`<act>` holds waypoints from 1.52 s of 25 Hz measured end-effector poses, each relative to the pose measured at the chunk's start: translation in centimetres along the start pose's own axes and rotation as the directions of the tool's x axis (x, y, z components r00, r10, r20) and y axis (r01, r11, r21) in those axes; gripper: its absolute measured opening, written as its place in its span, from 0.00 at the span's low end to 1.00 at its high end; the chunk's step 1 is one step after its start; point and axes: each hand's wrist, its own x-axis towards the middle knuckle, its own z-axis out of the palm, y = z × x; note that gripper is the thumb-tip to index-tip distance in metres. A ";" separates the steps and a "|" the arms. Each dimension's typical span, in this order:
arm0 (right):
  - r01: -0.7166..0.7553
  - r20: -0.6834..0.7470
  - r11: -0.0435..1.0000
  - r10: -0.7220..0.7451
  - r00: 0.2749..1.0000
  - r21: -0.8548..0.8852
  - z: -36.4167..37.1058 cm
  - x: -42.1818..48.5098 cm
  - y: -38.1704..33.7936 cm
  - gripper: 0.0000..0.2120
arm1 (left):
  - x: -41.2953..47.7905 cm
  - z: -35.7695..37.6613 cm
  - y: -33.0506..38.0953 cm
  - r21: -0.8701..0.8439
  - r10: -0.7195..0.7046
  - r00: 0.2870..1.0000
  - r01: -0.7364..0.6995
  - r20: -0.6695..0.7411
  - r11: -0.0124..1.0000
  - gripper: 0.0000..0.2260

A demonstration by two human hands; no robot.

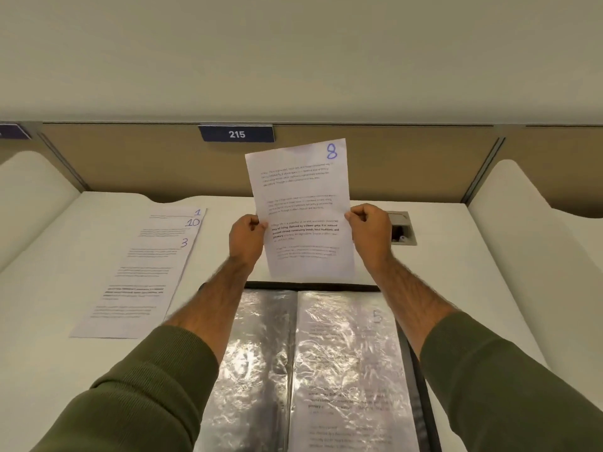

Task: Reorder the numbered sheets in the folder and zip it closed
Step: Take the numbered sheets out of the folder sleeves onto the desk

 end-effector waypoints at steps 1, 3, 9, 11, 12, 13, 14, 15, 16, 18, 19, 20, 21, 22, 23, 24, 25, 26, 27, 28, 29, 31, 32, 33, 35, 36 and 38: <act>-0.002 0.020 1.000 0.002 1.000 0.001 1.4 -0.5 -0.7 0.05 | 0.3 -2.0 -0.6 -0.010 -0.021 1.000 0.020 -0.014 1.000 0.05; -0.007 0.062 1.000 0.007 0.998 -0.004 4.8 -1.7 -2.0 0.05 | 1.0 -6.3 -2.0 -0.009 -0.048 0.998 0.048 -0.048 0.999 0.06; -0.127 0.198 0.992 0.128 0.972 -0.018 18.6 -8.3 -3.2 0.06 | 2.2 -20.9 -8.7 0.074 -0.135 0.982 0.145 -0.129 0.987 0.06; -0.175 0.207 0.982 0.185 0.961 -0.064 23.3 -11.3 -3.2 0.09 | 2.8 -25.5 -11.5 0.133 -0.162 0.979 0.179 -0.124 0.975 0.06; -0.193 0.206 0.977 0.207 0.956 -0.085 25.2 -12.7 -3.1 0.09 | 3.0 -27.5 -12.9 0.163 -0.175 0.978 0.193 -0.118 0.968 0.06; -0.215 0.201 0.971 0.232 0.952 -0.102 27.2 -14.0 -3.0 0.09 | 3.3 -29.3 -14.0 0.190 -0.186 0.976 0.205 -0.112 0.960 0.06; -0.240 0.195 0.964 0.260 0.946 -0.117 28.9 -15.0 -2.8 0.07 | 3.6 -30.9 -15.0 0.207 -0.200 0.974 0.219 -0.109 0.953 0.06; -0.266 0.194 0.955 0.288 0.938 -0.132 30.8 -16.1 -2.6 0.07 | 4.0 -32.5 -16.1 0.217 -0.214 0.971 0.234 -0.110 0.948 0.06; -0.293 0.196 0.945 0.318 0.928 -0.144 32.5 -17.0 -2.5 0.08 | 4.4 -33.8 -17.1 0.226 -0.226 0.968 0.245 -0.108 0.943 0.06; -0.338 0.203 0.926 0.368 0.908 -0.169 35.2 -18.8 -2.2 0.08 | 4.8 -35.9 -18.8 0.250 -0.244 0.965 0.261 -0.096 0.932 0.05; -0.348 0.199 0.918 0.383 0.902 -0.189 36.3 -19.5 -2.0 0.08 | 5.0 -36.8 -19.6 0.268 -0.250 0.964 0.265 -0.090 0.926 0.04; -0.356 0.193 0.910 0.396 0.898 -0.213 37.3 -20.2 -2.0 0.07 | 5.2 -37.7 -20.5 0.290 -0.255 0.964 0.267 -0.080 0.919 0.04; -0.364 0.186 0.903 0.408 0.894 -0.230 37.9 -20.8 -2.0 0.05 | 5.4 -38.3 -21.2 0.312 -0.256 0.965 0.263 -0.064 0.913 0.04; -0.375 0.177 0.896 0.420 0.890 -0.239 38.4 -21.2 -2.1 0.04 | 5.5 -38.7 -21.9 0.331 -0.259 0.965 0.260 -0.049 0.907 0.04; -0.389 0.167 0.889 0.434 0.885 -0.243 38.8 -21.5 -2.1 0.03 | 5.8 -39.1 -22.3 0.347 -0.263 0.964 0.257 -0.031 0.902 0.04; -0.403 0.156 0.881 0.447 0.881 -0.247 39.2 -21.7 -2.2 0.02 | 6.1 -39.4 -22.7 0.359 -0.266 0.964 0.254 -0.016 0.898 0.04; -0.415 0.147 0.874 0.459 0.876 -0.253 39.6 -21.9 -2.3 0.03 | 6.5 -39.6 -23.1 0.369 -0.268 0.963 0.249 -0.001 0.895 0.04; -0.423 0.142 0.869 0.467 0.873 -0.257 40.0 -22.0 -2.4 0.04 | 6.8 -39.8 -23.4 0.380 -0.270 0.963 0.246 0.011 0.892 0.04; -0.427 0.138 0.866 0.471 0.871 -0.260 40.4 -22.0 -2.5 0.05 | 7.1 -40.0 -23.6 0.396 -0.268 0.963 0.239 0.020 0.887 0.03; -0.427 0.133 0.865 0.471 0.872 -0.264 40.7 -22.0 -2.5 0.06 | 7.4 -40.2 -23.8 0.411 -0.263 0.964 0.229 0.027 0.882 0.03; -0.426 0.125 0.863 0.471 0.873 -0.273 41.0 -21.9 -2.5 0.06 | 7.7 -40.4 -24.0 0.420 -0.258 0.966 0.221 0.032 0.880 0.03; -0.415 0.105 0.859 0.462 0.880 -0.299 41.4 -21.7 -2.6 0.05 | 8.1 -40.8 -24.6 0.421 -0.262 0.964 0.220 0.043 0.880 0.04; -0.406 0.100 0.857 0.456 0.884 -0.317 41.5 -21.7 -2.6 0.05 | 8.1 -41.0 -24.9 0.425 -0.269 0.962 0.223 0.050 0.877 0.05; -0.395 0.100 0.855 0.449 0.888 -0.335 41.6 -21.7 -2.6 0.05 | 8.1 -41.1 -25.2 0.430 -0.276 0.960 0.225 0.057 0.874 0.05; -0.383 0.102 0.854 0.442 0.891 -0.352 41.6 -21.8 -2.7 0.06 | 8.1 -41.3 -25.7 0.439 -0.286 0.956 0.227 0.072 0.869 0.05; -0.385 0.097 0.854 0.442 0.892 -0.350 41.7 -21.8 -2.7 0.06 | 8.1 -41.4 -25.9 0.440 -0.288 0.955 0.226 0.077 0.869 0.05; -0.388 0.091 0.855 0.442 0.893 -0.345 41.7 -21.9 -2.8 0.07 | 8.2 -41.5 -26.0 0.432 -0.289 0.954 0.228 0.081 0.873 0.04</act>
